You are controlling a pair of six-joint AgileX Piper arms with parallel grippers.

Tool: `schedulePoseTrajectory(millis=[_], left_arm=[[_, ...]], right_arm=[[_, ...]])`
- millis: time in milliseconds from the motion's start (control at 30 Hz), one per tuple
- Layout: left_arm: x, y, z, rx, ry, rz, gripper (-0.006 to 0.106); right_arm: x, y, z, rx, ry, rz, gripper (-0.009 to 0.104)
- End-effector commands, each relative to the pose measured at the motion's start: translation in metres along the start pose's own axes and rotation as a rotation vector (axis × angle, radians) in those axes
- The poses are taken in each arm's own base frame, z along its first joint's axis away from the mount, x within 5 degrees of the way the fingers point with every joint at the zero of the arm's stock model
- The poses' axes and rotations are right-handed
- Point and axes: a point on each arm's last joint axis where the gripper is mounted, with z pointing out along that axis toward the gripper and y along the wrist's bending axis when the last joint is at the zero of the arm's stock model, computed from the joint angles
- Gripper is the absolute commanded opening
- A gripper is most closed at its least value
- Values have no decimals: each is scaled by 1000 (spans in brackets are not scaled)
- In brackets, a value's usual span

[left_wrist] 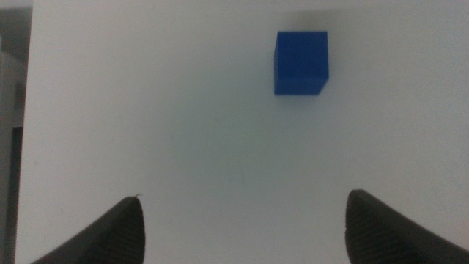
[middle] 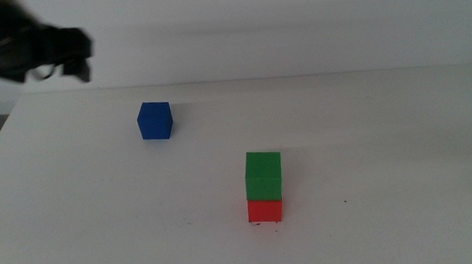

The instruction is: Stack red cubes first, then green, then blue cubes in a specific spot.

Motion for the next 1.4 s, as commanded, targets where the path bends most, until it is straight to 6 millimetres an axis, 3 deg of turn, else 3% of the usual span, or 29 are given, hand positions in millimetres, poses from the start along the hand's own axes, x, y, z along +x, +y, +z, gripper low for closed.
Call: schedulePoseTrajectory(millis=[0,133,400,700,900,1200,1300,1367], left_arm=[[-21,-12,20,-29,23,20,94],[-43,-23,59,9,64,43,94],[-59,-38,142,75,63,32,94],[-50,-46,210,98,109,20,94],[-43,-49,238,106,103,10,94],[-39,-50,261,105,71,13,92],[-40,-50,261,111,62,6,81],[-41,-51,260,116,58,0,63]], right_arm=[[0,0,0,-6,-8,-5,85],[0,0,0,-6,-8,-5,85],[0,0,0,-6,-8,-5,85],[0,0,0,-6,-8,-5,85],[0,0,0,-6,-8,-3,85],[0,0,0,-6,-8,-3,85],[0,0,0,-6,-8,-3,85],[0,0,0,-6,-8,-3,85]])
